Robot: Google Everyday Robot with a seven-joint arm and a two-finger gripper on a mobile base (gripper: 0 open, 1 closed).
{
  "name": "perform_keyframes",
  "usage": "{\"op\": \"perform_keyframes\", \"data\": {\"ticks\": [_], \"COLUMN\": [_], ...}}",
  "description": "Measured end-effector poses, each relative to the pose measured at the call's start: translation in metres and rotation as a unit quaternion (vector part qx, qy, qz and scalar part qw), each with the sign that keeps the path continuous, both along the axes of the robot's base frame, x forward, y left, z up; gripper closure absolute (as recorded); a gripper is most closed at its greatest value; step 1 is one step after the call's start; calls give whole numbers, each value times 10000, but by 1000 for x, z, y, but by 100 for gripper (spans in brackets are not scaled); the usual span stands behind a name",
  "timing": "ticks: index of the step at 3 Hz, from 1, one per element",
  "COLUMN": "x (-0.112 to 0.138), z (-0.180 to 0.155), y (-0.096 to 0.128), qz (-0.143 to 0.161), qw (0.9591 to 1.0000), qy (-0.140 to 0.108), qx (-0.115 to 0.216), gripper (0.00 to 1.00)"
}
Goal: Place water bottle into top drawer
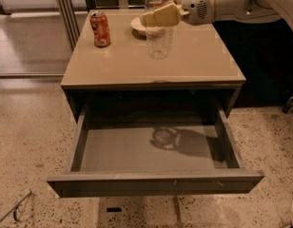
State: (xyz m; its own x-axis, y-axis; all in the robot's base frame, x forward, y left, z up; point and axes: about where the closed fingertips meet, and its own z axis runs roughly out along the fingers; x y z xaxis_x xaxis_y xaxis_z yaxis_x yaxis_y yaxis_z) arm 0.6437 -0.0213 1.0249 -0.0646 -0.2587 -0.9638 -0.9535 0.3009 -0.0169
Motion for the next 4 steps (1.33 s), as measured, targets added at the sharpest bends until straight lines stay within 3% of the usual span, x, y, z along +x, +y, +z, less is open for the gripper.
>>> {"op": "perform_keyframes", "data": {"ticks": [1,2,3,4], "x": [-48,-81,-91,-91], "z": [7,-8,-42,-42], "y": [3,1,1,2], "qz": [-57,-389,-441,-431], "qw": [9999,9979,9967,9968], "qy": [10,319,600,599], "qx": [87,417,318,318], "gripper": [100,100,100,100]}}
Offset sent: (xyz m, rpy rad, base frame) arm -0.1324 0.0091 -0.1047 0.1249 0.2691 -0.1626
